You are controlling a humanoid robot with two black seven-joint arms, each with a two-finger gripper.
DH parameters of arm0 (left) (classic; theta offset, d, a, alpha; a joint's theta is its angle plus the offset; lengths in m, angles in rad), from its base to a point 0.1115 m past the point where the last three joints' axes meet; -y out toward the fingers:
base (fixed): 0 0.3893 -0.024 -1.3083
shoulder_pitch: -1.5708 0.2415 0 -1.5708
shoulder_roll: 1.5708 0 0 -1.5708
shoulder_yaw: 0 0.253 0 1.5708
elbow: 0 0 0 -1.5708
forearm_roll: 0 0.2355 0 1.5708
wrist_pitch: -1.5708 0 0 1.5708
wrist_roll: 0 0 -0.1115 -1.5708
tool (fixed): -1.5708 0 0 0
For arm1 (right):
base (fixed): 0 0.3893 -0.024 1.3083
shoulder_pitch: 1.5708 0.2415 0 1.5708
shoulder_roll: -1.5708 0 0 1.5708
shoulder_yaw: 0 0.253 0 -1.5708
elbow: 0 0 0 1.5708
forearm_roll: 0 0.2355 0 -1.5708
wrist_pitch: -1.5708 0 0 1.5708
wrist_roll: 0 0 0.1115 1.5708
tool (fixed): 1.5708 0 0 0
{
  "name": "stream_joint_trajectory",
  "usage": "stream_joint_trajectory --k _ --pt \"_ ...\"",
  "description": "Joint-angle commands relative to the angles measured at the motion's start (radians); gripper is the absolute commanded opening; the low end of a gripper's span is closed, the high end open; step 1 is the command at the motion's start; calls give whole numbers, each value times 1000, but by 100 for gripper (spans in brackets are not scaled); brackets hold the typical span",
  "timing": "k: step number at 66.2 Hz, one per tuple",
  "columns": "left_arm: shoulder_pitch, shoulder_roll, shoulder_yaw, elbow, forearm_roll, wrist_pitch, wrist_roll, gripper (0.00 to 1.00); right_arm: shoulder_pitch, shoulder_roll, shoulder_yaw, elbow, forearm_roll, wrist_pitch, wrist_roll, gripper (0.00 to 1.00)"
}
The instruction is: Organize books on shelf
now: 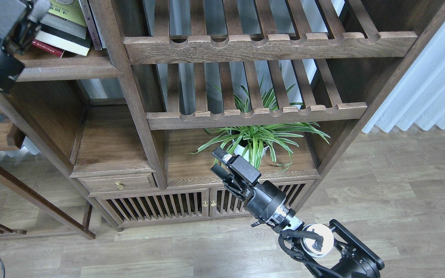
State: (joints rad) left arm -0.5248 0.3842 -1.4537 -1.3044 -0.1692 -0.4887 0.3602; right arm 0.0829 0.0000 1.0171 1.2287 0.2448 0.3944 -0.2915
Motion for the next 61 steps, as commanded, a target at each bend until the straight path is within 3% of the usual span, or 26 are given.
stream_joint_trajectory --k 1,29,39,61 --pt "48 -34 6 -32 13 0 3 97 0 0 0 0 -1 0 0 98" --pt "308 -186 35 -76 109 0 13 97 0 0 0 0 4 0 -2 98" --pt "405 -226 114 -73 143 0 13 98 0 0 0 0 7 -2 -2 98" --pt "413 -295 134 -73 189 0 14 98 0 0 1 3 7 -2 -3 98"
